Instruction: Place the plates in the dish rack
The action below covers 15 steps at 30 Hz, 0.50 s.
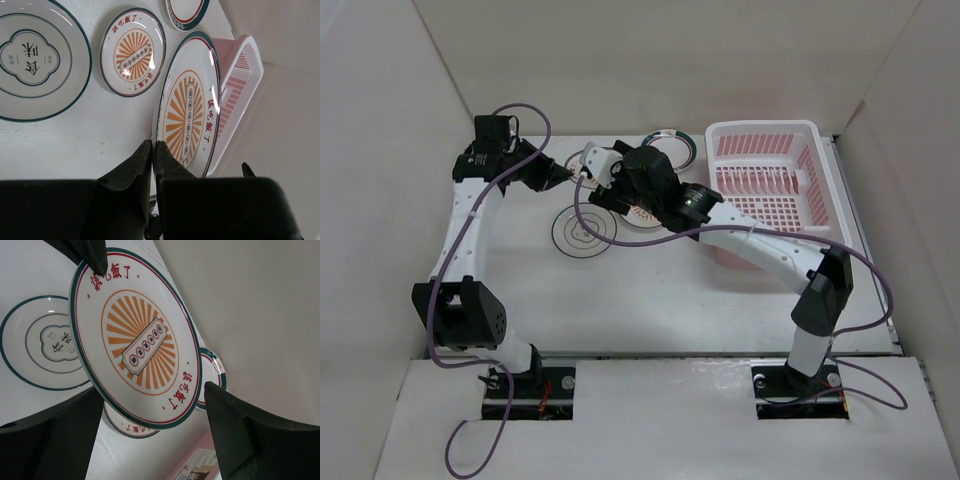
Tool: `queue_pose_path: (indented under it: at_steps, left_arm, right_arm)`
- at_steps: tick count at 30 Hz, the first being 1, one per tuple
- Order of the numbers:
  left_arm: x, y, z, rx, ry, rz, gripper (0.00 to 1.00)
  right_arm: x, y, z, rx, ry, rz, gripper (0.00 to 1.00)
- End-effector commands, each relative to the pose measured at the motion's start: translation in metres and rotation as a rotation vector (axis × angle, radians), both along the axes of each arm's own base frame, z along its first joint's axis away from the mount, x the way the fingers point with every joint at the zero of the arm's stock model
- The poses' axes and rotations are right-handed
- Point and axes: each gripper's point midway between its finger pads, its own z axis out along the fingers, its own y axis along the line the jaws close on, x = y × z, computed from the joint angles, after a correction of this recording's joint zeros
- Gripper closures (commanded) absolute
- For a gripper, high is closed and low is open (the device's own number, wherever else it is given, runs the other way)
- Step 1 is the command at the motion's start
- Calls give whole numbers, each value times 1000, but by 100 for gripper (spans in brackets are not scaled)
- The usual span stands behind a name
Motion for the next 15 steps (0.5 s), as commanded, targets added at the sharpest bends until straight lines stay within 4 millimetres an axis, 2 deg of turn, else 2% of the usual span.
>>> queue_pose_path:
  at_steps: [1,6,8,9,10,12,13,14,15]
  left_arm:
    - [-11,-9,36,-35,-101,-27,100]
    - [-13,-12,39,-35,-100,-36,100]
    - [-16,-17,41,-42,-112,-54,100]
    - [-17,-19,42,-48,-112,-61,100]
    - [-17,-19,42,-49,-112,-61,100]
    - [-17,-19,42,-49,-112,-61,100]
    - [-19,-19,45,-48,-121,-61,100]
    - [-18,-17,45,-42,-122,-54,100]
    - [-18,-17,45,-42,-122,-54,100]
  right_arm:
    - [9,13,23,69,-70,-10,15]
    - [9,14,7,58,-39,-16,15]
    - [10,13,3,56,-31,-29,23]
    - [11,14,-7,41,-21,-29,26]
    - [11,14,-7,41,-21,-29,31]
    - [6,17,-11,42,-9,-23,36]
    - [6,17,-11,50,-3,-26,41]
    - [6,17,-12,57,3,-29,64]
    - [5,17,-16,49,8,-29,72]
